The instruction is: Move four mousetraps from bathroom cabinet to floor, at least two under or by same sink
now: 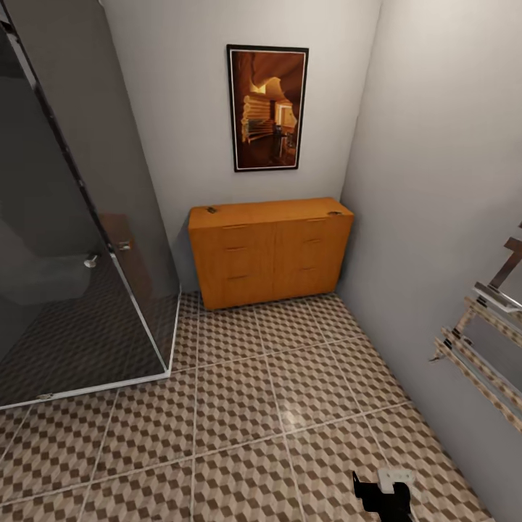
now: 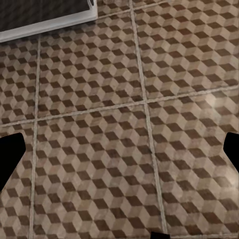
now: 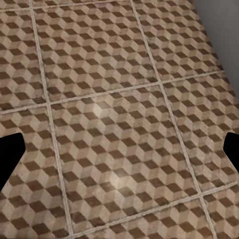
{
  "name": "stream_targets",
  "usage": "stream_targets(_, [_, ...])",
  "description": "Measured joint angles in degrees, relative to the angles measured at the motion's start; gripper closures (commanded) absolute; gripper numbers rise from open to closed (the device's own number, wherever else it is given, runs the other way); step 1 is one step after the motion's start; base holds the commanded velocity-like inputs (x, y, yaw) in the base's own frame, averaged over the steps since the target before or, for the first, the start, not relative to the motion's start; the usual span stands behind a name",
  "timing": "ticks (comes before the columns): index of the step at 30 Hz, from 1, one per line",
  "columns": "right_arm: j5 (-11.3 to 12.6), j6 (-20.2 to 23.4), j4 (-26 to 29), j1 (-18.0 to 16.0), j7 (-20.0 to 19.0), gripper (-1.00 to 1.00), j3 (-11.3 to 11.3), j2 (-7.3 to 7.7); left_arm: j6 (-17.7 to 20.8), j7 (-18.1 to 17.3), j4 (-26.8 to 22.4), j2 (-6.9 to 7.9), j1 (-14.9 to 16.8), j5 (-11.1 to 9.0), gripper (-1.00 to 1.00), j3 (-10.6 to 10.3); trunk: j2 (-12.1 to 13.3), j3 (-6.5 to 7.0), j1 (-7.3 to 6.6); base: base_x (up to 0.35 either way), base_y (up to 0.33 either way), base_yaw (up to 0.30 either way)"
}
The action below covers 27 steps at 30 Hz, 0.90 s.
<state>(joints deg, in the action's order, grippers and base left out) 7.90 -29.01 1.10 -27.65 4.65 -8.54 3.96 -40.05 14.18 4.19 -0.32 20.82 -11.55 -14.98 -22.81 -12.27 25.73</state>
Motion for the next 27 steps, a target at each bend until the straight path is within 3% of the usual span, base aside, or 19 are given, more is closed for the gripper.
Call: stream_targets(27, [-0.07, 0.0, 0.0, 0.01, -0.07, -1.0, 0.0, 0.07, 0.0, 0.01, 0.0, 0.0, 0.0, 0.0, -1.0, 0.02, 0.0, 0.0, 0.0, 0.186, 0.001, 0.0])
